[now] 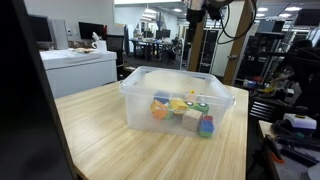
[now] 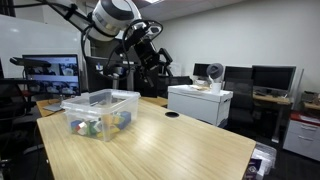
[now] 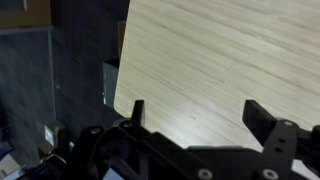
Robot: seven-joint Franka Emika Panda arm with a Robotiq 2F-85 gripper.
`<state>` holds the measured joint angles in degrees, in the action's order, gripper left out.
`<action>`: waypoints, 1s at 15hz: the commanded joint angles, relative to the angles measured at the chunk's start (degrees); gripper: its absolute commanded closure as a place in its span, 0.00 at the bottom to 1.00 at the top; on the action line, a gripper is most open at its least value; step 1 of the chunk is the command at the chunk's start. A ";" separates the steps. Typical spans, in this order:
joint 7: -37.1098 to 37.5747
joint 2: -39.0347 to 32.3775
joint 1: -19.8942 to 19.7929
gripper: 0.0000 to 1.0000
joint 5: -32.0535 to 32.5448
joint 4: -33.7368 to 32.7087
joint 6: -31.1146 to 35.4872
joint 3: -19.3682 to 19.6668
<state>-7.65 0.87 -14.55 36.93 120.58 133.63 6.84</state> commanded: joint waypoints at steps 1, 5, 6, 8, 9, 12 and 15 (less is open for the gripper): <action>4.70 -2.50 3.96 0.00 -7.00 -4.29 -11.92 -0.31; 4.22 -5.09 5.70 0.00 -21.44 -10.53 -20.87 0.14; 3.54 -5.44 5.53 0.00 -25.32 -12.06 -22.13 0.29; 3.81 -5.65 5.19 0.00 -32.28 -14.06 -23.49 0.56; 3.54 -4.89 4.99 0.00 -35.62 -13.67 -22.10 0.73; 3.30 -3.34 4.85 0.00 -44.76 -11.57 -15.19 1.14; 3.58 -4.89 5.18 0.00 -46.49 -13.25 -13.82 1.25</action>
<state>-4.06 -3.98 -9.45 -9.65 107.54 120.15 7.96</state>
